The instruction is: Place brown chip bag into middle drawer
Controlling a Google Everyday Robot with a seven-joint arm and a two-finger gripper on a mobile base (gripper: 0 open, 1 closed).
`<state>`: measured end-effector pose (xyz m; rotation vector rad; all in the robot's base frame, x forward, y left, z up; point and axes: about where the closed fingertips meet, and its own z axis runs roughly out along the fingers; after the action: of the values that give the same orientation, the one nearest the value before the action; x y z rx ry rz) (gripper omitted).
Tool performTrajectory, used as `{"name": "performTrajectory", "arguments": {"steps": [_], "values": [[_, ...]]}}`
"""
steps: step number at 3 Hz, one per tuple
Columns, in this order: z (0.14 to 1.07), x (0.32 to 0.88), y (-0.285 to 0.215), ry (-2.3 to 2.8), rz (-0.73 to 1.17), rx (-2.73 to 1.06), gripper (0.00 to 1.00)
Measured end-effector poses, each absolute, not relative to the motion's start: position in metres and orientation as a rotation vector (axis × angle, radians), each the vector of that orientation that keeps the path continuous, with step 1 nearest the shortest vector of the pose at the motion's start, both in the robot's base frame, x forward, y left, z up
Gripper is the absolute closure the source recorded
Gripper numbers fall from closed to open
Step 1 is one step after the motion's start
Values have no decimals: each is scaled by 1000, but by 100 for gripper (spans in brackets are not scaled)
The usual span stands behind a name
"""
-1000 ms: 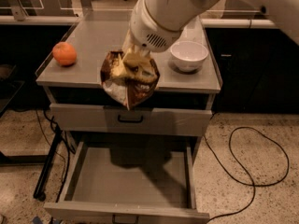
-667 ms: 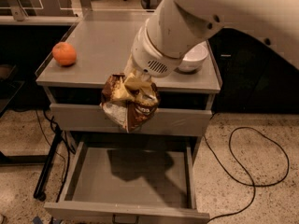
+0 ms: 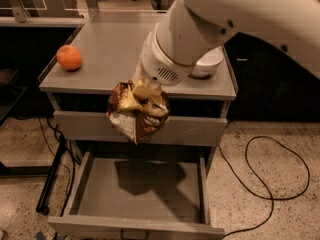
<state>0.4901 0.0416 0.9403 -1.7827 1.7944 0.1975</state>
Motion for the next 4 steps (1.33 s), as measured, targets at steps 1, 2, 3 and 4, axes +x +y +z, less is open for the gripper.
{"name": "performTrajectory", "arguments": {"steps": [1, 2, 3, 4], "values": [[893, 482, 42, 1882, 237, -1750, 100], [843, 475, 46, 1967, 300, -1723, 100], [799, 467, 53, 2039, 392, -1712, 100], [799, 467, 53, 2039, 393, -1711, 100]]}}
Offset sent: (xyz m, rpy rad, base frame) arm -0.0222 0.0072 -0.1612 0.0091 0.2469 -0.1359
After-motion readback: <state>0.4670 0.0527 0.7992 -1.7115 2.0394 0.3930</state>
